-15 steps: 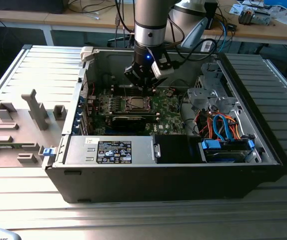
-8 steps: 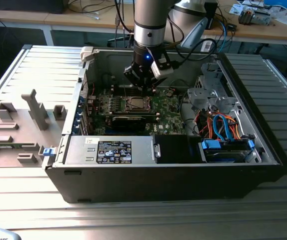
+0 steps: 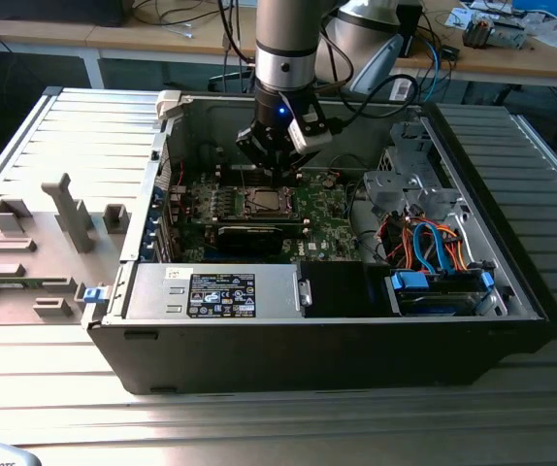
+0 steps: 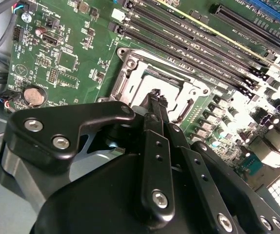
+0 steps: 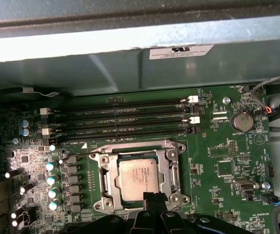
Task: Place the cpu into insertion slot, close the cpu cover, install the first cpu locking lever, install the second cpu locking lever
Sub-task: 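Install the first cpu locking lever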
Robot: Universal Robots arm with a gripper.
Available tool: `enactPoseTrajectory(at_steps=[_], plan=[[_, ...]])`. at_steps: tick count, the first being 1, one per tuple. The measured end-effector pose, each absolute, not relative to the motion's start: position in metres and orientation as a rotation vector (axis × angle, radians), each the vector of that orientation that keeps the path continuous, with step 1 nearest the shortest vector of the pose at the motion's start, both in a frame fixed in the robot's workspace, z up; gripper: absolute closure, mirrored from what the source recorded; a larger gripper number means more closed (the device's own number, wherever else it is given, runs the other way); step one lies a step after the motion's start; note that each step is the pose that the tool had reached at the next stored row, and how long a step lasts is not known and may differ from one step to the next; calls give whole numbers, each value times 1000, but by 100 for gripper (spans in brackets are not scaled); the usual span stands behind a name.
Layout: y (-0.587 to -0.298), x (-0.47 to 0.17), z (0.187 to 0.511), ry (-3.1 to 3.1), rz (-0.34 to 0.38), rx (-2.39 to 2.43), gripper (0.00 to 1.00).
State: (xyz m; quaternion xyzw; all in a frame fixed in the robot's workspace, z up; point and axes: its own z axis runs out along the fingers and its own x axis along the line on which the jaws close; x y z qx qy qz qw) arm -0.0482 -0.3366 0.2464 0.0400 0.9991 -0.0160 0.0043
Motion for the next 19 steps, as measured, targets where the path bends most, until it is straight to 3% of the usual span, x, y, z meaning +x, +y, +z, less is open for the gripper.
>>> enactPoseTrajectory(at_steps=[19], plan=[[-337,-52,246,3130,-50,126,89]])
